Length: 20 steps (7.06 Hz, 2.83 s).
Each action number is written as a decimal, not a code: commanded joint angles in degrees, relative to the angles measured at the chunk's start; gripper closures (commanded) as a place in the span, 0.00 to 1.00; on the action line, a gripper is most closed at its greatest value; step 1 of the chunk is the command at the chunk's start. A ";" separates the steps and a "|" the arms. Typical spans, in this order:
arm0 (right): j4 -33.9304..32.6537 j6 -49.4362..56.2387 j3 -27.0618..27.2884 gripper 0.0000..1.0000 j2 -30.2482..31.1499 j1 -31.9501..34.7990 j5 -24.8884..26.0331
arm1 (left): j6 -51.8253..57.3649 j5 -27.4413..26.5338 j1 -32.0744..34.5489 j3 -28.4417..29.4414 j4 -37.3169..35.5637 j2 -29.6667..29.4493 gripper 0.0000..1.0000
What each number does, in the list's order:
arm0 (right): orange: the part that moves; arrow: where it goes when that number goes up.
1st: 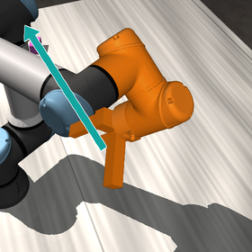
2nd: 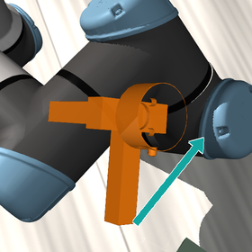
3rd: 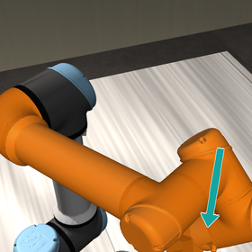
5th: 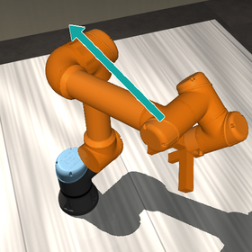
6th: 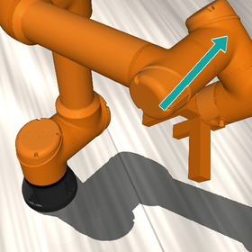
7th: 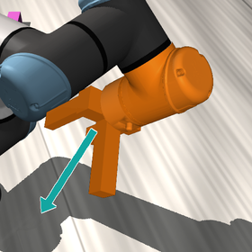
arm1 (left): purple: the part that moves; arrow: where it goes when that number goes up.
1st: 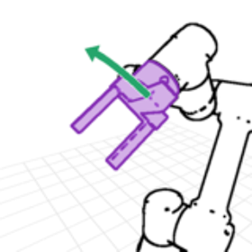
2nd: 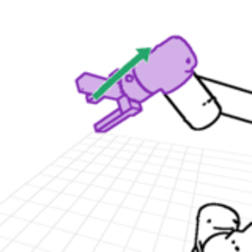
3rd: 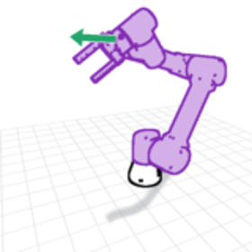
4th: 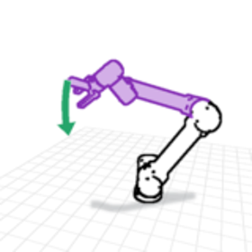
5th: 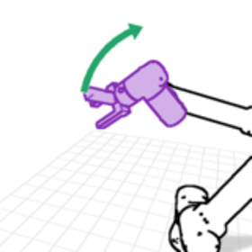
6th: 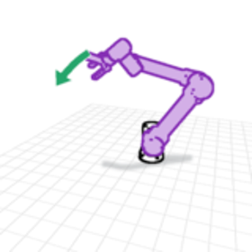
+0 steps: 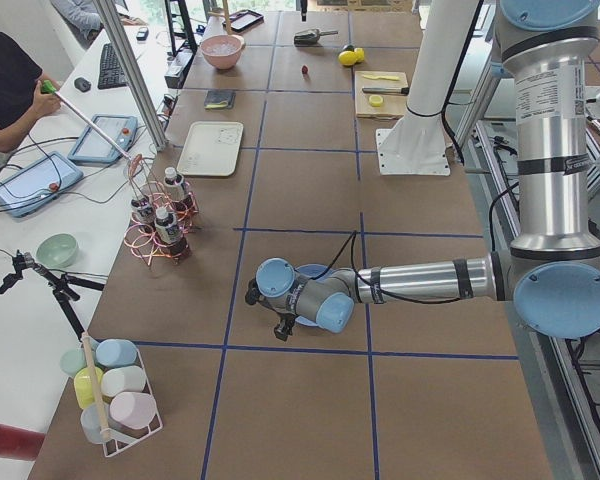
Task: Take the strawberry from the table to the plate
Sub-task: 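Lower the left gripper toward the rim of the light blue plate, then grip the plate rim with the left gripper and lift it toward the table center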
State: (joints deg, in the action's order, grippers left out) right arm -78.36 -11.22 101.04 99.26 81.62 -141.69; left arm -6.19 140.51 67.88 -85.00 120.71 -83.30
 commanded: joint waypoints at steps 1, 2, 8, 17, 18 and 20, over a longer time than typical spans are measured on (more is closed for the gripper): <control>3.55 0.50 -0.31 0.00 0.14 -0.06 -0.25 | -3.75 -3.30 -2.23 1.67 0.84 -1.34 0.01; 3.57 0.32 -0.40 0.00 0.14 -0.06 -0.34 | -3.75 -3.31 -2.32 1.77 0.67 -1.51 0.10; 3.57 -0.73 -0.58 0.00 -0.21 -0.41 -2.09 | -3.75 -3.49 -3.37 2.56 0.49 -1.52 0.62; 3.74 -1.26 0.12 0.00 -0.83 -0.67 -4.89 | -51.00 1.79 -12.38 -14.23 11.52 -9.20 1.00; 3.83 -2.30 0.21 0.00 -1.26 -1.46 -5.34 | -61.91 0.83 -18.34 -12.92 11.57 -16.82 1.00; 3.92 -3.98 0.13 0.00 -2.23 -2.60 -5.26 | -79.44 -9.41 -29.86 -5.47 11.22 -32.91 1.00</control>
State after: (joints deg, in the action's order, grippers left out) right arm -74.52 -14.31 101.17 97.46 79.66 -146.91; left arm -75.65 136.38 44.91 -94.53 131.91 -107.48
